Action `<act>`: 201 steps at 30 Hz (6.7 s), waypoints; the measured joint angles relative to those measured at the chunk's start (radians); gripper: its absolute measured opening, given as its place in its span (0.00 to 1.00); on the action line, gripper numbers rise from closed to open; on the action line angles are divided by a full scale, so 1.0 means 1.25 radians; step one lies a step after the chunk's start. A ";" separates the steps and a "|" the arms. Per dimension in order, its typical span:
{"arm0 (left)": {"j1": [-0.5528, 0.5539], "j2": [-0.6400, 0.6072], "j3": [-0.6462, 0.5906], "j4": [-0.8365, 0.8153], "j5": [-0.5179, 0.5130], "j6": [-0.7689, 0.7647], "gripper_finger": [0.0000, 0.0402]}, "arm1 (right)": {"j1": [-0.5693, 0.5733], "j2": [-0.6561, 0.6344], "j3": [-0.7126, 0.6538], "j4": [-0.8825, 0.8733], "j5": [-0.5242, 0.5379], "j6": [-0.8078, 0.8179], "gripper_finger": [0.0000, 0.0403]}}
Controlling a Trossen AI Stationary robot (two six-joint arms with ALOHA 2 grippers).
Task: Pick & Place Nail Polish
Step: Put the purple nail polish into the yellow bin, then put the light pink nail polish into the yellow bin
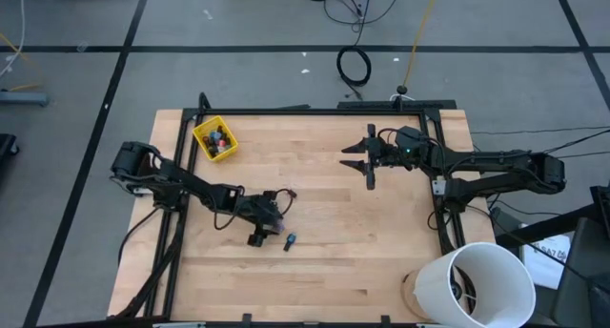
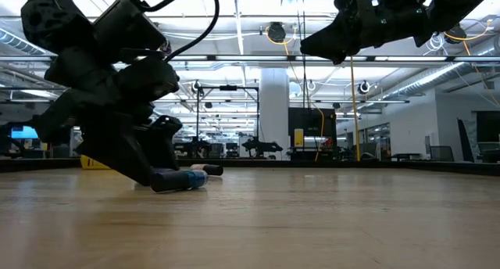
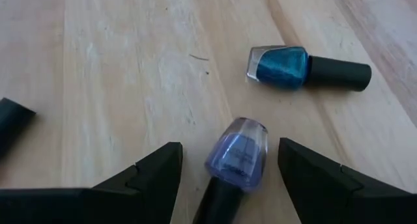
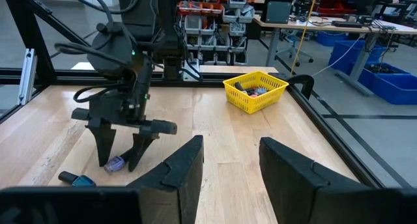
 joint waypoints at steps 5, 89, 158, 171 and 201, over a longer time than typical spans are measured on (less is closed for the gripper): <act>0.000 0.004 0.000 -0.004 0.001 -0.006 0.62 | 0.000 0.000 0.000 -0.001 0.000 0.000 0.35; 0.607 -0.554 -0.109 -0.416 -0.640 -0.576 0.25 | 0.000 0.000 0.000 -0.006 0.000 0.000 0.35; 0.716 -0.553 -0.192 -0.269 -0.608 -0.617 0.64 | 0.186 0.757 0.395 -0.022 0.184 0.198 0.51; 0.715 -0.554 -0.190 -0.162 -0.392 -0.546 0.64 | 0.189 0.792 0.395 0.007 0.188 0.190 0.51; 0.703 -0.552 -0.190 0.020 0.024 -0.518 0.64 | 0.187 0.697 0.393 -0.086 0.343 -0.188 0.12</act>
